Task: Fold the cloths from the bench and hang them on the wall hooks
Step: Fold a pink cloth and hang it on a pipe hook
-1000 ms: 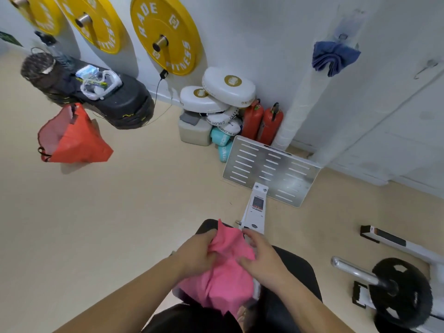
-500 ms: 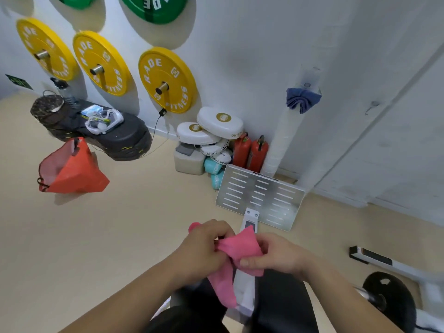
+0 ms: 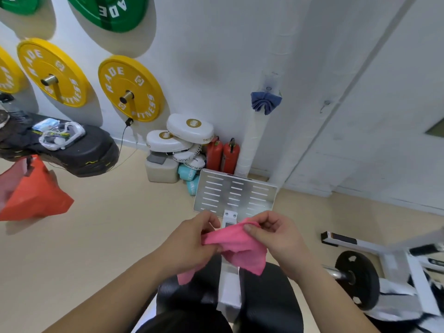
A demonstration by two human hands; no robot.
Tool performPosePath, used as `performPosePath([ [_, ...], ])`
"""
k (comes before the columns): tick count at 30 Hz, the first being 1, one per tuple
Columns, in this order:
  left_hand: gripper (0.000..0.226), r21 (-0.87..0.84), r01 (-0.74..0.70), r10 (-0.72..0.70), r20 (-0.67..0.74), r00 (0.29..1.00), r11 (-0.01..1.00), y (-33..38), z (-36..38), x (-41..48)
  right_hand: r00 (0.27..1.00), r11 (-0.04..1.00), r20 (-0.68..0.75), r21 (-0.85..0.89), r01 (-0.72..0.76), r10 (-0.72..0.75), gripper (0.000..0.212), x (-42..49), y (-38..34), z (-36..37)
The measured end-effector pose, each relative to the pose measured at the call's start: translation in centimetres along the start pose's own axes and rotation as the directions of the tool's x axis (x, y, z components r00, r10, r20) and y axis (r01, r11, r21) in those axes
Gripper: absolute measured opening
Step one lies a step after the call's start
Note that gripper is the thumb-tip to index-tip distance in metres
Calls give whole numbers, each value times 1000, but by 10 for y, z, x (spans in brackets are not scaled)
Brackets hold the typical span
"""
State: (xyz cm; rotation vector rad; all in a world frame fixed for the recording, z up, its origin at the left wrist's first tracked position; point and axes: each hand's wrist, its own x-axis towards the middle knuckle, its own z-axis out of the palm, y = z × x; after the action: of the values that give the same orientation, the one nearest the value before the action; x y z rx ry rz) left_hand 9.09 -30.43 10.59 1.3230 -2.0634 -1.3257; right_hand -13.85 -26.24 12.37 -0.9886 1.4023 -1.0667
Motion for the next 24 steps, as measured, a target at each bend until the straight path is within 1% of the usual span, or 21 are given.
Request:
performPosePath([
  [2, 40, 146, 52, -62, 66, 996, 988, -11, -10, 6, 999, 1000, -30, -5, 13, -13, 13, -1, 2, -9],
  [4, 34, 310, 53, -90, 106, 990, 949, -19, -21, 9, 999, 1000, -37, 5, 8, -8, 25, 0, 5, -18],
  [5, 29, 369, 42, -94, 124, 988, 928, -23, -26, 10, 1000, 1000, -15, 20, -1, 1, 32, 1, 7, -22],
  [7, 23, 423, 52, -124, 143, 982, 905, -31, -35, 10, 998, 999, 44, 21, -36, 35, 42, 3, 11, -30],
  [9, 22, 441, 73, -151, 145, 978, 894, -40, -44, 10, 993, 997, 81, -9, -83, 84, 41, 7, 12, -35],
  [11, 20, 465, 50, -121, 125, 985, 884, -49, -53, 11, 985, 989, 112, -85, -121, 130, 37, 10, 12, -38],
  [14, 18, 411, 67, -96, 51, 994, 909, -57, -65, 12, 953, 955, 186, -226, -193, 237, 38, 14, 10, -41],
  [17, 11, 290, 127, -132, 0, 991, 949, -58, -75, 14, 915, 936, 271, -267, -228, 300, 28, 19, 10, -46],
  [19, 12, 221, 150, -146, -34, 989, 964, -56, -81, 16, 895, 926, 304, -294, -237, 326, 24, 24, 10, -48],
  [21, 16, 204, 155, -140, -85, 986, 967, -54, -88, 21, 900, 917, 280, -316, -242, 334, 24, 28, 10, -49],
  [24, 18, 231, 152, -119, -150, 981, 961, -46, -102, 31, 946, 929, 169, -299, -217, 276, 15, 36, 2, -52],
])
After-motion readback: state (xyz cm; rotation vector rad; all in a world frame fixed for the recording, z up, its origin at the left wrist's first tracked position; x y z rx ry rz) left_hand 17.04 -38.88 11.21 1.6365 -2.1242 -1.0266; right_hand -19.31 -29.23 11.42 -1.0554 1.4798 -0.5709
